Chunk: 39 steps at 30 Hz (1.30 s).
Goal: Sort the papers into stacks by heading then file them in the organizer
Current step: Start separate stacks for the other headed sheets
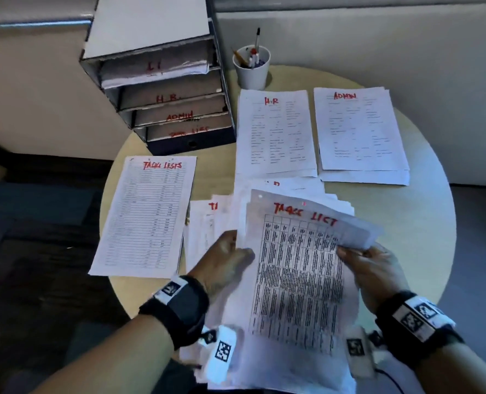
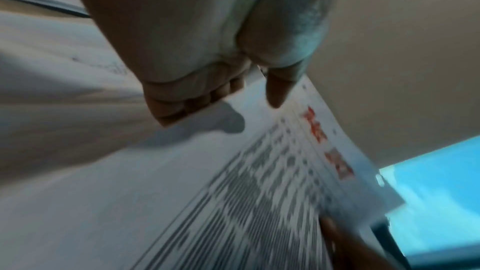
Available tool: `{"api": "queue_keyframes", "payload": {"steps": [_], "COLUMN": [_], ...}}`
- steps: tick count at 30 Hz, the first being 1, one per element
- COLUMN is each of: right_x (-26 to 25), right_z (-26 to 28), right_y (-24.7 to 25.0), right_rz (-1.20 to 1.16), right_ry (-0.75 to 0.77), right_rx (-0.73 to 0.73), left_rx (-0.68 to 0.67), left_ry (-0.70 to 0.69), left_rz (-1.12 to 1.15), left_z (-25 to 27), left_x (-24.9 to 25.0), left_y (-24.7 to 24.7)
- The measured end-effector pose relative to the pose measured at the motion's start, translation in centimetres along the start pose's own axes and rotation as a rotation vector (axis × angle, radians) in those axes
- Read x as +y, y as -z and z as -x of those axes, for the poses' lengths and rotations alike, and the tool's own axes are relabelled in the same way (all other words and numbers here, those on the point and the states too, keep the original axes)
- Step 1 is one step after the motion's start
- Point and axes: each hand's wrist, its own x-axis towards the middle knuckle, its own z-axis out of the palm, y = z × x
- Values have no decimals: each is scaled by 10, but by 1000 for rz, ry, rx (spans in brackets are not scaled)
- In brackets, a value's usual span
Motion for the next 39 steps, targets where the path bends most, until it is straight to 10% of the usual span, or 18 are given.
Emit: {"api": "queue_keyframes", "payload": {"steps": [8,16,24,30,39], "right_x": [11,-37,-23,0,9], "right_z": [4,5,2,21,29], "right_y": [-19,-69,-113,-93,-69], "right_rz": [147,201,641,1089,1225], "right_ry": [-154,83,79,190,245], "right_rx": [-92,-216,-315,-286,-209], "left_rx": [98,85,595,519,734], "left_ry": [-36,126,40,211,241], "left_rz": [-16,-42,122,-243,-636], "left_z": [-14,15,12,-27,-46], "left_x": [-3,-40,-47,-57,-45], "left_y": [4,44,185,274,258]}}
